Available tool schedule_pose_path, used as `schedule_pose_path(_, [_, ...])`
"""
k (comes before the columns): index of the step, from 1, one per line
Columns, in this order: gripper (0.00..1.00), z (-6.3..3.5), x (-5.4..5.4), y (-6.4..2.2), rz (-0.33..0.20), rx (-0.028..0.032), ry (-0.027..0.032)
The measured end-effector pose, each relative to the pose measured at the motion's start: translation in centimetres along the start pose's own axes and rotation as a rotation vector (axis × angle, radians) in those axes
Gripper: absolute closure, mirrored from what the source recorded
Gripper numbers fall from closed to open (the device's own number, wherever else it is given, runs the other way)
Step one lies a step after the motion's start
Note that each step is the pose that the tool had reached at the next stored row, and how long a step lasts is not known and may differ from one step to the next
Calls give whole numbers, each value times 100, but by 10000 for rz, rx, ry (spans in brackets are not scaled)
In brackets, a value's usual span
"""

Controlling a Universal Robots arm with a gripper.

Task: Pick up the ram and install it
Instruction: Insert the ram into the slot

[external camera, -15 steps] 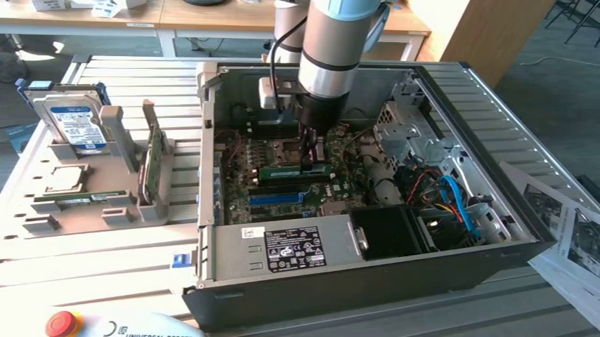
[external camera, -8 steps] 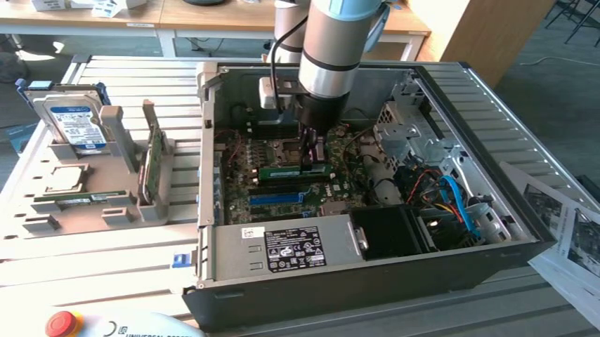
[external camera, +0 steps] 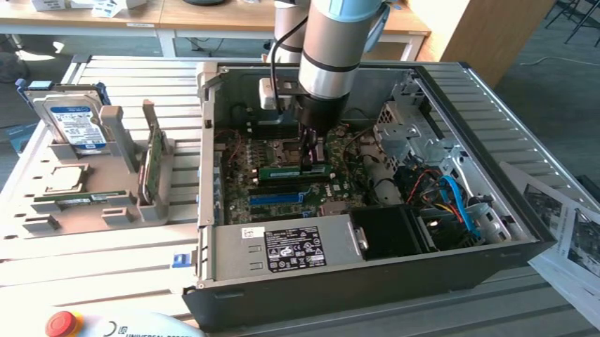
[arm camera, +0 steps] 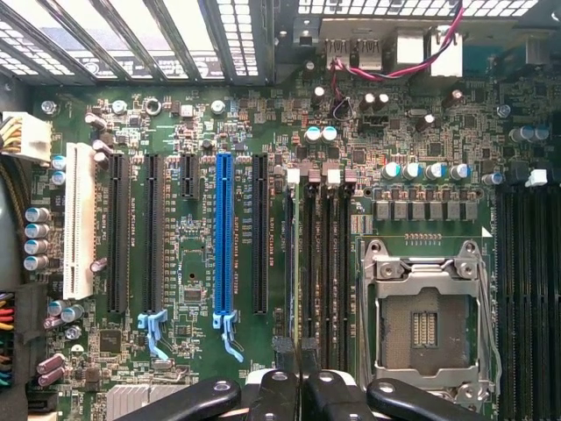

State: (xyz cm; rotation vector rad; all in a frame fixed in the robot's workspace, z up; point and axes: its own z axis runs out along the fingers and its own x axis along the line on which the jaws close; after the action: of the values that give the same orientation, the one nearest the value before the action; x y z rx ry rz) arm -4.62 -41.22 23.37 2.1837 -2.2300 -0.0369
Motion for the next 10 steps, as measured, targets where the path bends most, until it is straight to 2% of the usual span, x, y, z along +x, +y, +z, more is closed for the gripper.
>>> schedule_pose_path(10, [88,0,5,-7,3,-1,2])
